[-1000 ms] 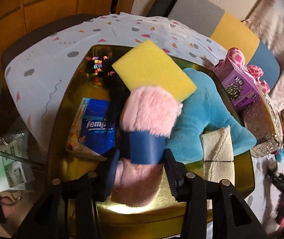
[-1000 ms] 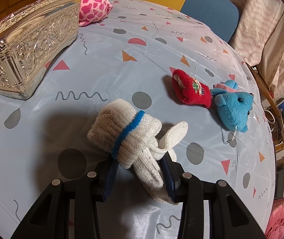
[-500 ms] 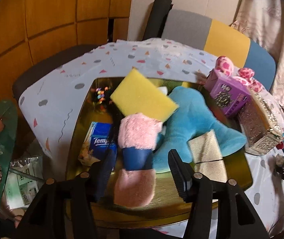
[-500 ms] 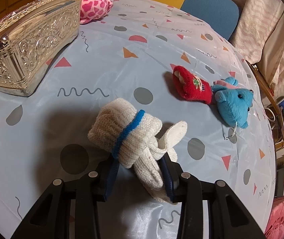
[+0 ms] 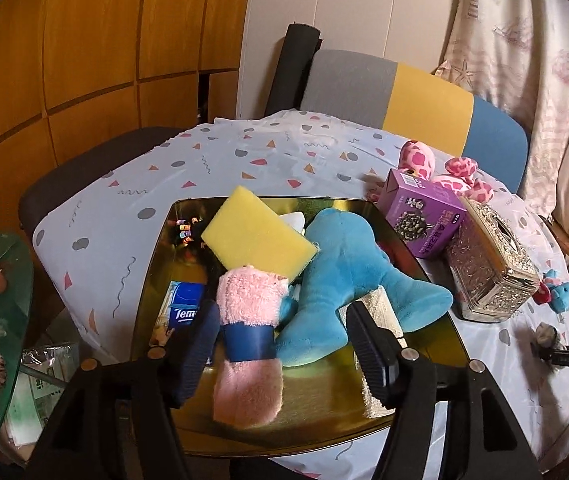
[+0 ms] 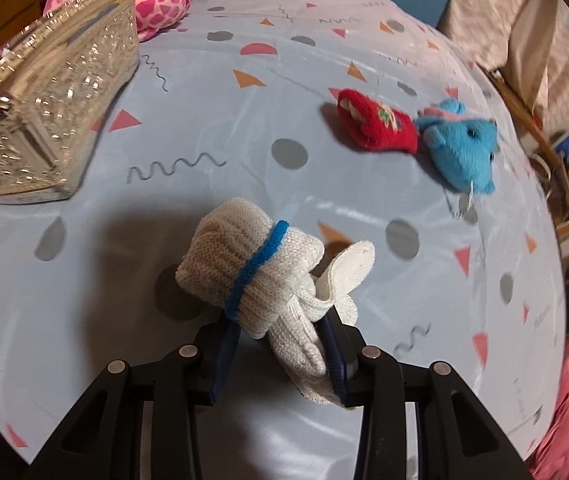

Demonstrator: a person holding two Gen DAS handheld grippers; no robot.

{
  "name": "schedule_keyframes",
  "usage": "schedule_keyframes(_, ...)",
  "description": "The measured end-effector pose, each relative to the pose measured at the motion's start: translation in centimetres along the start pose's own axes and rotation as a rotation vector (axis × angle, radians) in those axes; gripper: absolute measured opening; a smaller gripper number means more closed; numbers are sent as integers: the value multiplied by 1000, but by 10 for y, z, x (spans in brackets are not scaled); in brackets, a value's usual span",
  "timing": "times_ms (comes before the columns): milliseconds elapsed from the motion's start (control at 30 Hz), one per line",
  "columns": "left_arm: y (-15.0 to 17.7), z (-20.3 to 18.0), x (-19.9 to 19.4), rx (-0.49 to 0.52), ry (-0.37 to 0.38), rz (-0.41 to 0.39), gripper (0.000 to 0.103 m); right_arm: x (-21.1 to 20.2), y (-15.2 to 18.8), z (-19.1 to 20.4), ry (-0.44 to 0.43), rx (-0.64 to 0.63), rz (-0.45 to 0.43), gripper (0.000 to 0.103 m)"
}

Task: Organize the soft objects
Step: 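Lower the towel roll into the tray and open the left gripper while the right carries the sock toy over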

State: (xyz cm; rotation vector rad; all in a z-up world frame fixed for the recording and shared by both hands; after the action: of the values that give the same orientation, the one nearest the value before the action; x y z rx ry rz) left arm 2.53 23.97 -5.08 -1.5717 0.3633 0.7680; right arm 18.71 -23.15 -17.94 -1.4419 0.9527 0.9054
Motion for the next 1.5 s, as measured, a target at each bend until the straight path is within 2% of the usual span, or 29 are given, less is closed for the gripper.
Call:
schedule_keyframes(200, 5, 6, 2, -16, 0, 3, 66, -10, 17, 23, -38, -36, 36, 37)
schedule_keyframes(300, 6, 9, 2, -26, 3, 1, 66, -21, 29, 35, -91, -32, 57, 36)
schedule_keyframes(367, 6, 12, 1, -30, -1, -4, 66, -34, 35, 44, -119, -57, 40, 35)
schedule_keyframes(500, 6, 18, 0, -44, -7, -12, 72, -77, 40, 80, -277, -100, -15, 35)
schedule_keyframes(633, 4, 31, -2, -80, -22, -24, 72, -128, 40, 157, -421, -245, -105, 35)
schedule_keyframes(733, 2, 44, -8, -102, -51, -41, 72, -153, 45, 227, -517, -360, -139, 35)
schedule_keyframes(833, 1, 59, -14, -122, -78, -49, 72, -171, 58, 295, -607, -478, -138, 36)
schedule_keyframes(933, 3, 73, -18, -138, -104, -54, 72, -178, 73, 351, -638, -599, -139, 36)
schedule_keyframes(1033, 7, 87, -21, -164, -125, -54, 72, -166, 87, 390, -639, -709, -107, 37)
schedule_keyframes(1133, 12, 98, -22, -183, -142, -50, 72, -139, 103, 410, -590, -785, -65, 41)
schedule_keyframes(1233, 16, 103, -21, -190, -145, -43, 73, -114, 110, 419, -559, -819, -31, 51)
schedule_keyframes(1300, 17, 103, -19, -189, -144, -37, 74, -113, 116, 417, -576, -816, -26, 57)
schedule_keyframes(1367, 18, 102, -18, -187, -141, -33, 74, -118, 115, 415, -617, -798, -10, 77)
schedule_keyframes(1400, 18, 102, -17, -186, -142, -34, 74, -123, 113, 412, -639, -788, -11, 81)
schedule_keyframes(1500, 15, 99, -18, -186, -138, -41, 74, -140, 105, 410, -682, -755, -27, 84)
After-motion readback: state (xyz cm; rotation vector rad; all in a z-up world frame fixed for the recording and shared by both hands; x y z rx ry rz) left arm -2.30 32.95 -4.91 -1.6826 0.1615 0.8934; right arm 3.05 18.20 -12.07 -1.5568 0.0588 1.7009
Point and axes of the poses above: each gripper's, at about its wrist camera, not at the fingertips, and x roughly the way its jaws point, z to its left, y to its underside, the point moved 9 cm from there along x, roughly the way its jaws point, and after that the axes turned 11 degrees about x, right-handed, at the moved point
